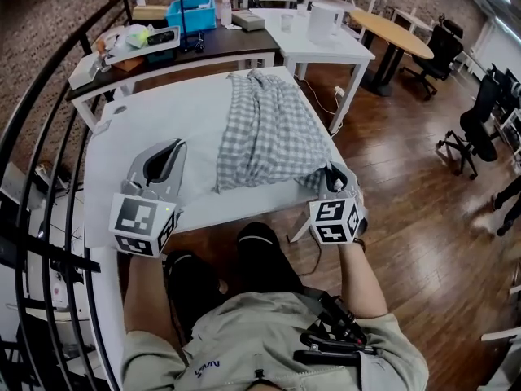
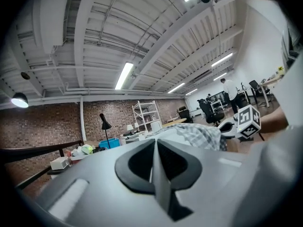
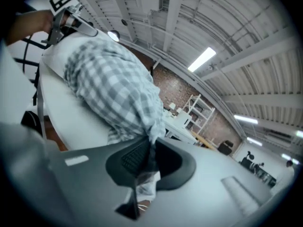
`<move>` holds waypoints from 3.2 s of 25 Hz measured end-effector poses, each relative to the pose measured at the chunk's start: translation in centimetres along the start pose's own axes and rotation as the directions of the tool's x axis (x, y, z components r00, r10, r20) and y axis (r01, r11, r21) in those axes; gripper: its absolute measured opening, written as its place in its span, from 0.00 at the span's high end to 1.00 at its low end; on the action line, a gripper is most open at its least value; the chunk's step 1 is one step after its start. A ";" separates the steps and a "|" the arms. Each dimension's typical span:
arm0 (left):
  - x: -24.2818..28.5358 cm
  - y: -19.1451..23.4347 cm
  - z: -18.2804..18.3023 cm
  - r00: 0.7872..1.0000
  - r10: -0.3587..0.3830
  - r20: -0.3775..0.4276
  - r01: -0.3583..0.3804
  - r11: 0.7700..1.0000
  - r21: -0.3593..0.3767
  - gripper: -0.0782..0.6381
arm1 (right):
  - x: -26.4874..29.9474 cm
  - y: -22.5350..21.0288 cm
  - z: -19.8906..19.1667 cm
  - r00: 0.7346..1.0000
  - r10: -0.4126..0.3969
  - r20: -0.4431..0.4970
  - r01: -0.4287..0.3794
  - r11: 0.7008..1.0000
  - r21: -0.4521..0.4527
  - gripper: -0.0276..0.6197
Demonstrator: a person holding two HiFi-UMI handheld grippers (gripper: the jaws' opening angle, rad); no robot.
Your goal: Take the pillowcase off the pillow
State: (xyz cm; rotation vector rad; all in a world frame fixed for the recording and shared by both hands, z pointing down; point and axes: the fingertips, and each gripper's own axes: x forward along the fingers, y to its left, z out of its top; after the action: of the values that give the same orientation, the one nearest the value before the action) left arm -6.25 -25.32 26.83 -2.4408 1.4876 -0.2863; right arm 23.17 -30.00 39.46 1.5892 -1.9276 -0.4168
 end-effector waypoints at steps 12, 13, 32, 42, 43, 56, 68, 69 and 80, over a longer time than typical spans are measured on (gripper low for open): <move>-1.2 -1.9 -1.9 0.999 -0.039 -0.015 0.039 0.999 0.010 0.86 | 10.1 -4.1 -7.7 0.952 0.099 -0.291 -0.060 0.988 0.139 0.83; -1.0 -2.4 -1.9 0.998 -0.052 -0.018 0.052 0.998 0.024 0.83 | 9.3 -4.5 -7.5 0.953 0.115 -0.281 -0.066 0.982 0.178 0.76; 0.0 -9.7 -5.3 0.978 -0.090 -0.186 0.136 0.957 0.255 0.79 | -6.1 12.6 10.4 0.915 0.309 0.261 -0.313 0.949 -0.029 0.82; 0.9 -5.3 -0.3 0.998 -0.043 -0.053 0.053 0.975 0.215 0.86 | -2.9 3.1 5.5 0.989 0.054 0.140 -0.047 0.998 -0.048 0.93; 0.8 -5.0 -0.4 0.998 -0.033 -0.050 0.042 0.978 0.206 0.86 | -1.8 2.0 4.1 0.995 0.031 0.097 -0.028 0.999 -0.037 0.93; -3.4 -10.3 1.7 0.976 -0.217 -0.010 0.213 0.947 0.241 0.70 | 1.4 0.6 -2.5 0.953 0.294 -0.072 -0.277 0.943 0.181 0.73; 7.7 1.4 4.4 0.999 0.034 -0.037 -0.029 0.992 0.127 0.62 | 4.1 -7.5 14.6 0.908 0.174 0.382 -0.302 0.903 0.307 0.68; 8.9 1.9 3.7 0.997 0.033 -0.068 -0.026 0.994 0.109 0.61 | 4.9 -7.2 16.1 0.898 0.190 0.396 -0.324 0.896 0.305 0.68; 14.9 3.0 -2.9 0.940 -0.060 -0.337 0.052 0.998 -0.031 0.51 | 15.8 -0.5 20.6 0.892 0.415 0.177 -0.450 0.854 0.262 0.66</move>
State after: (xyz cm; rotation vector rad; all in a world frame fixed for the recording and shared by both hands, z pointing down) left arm -2.95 -40.24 29.01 -2.5497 1.5560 -0.7387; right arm 9.10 -48.02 27.15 1.2572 -2.4505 -0.0247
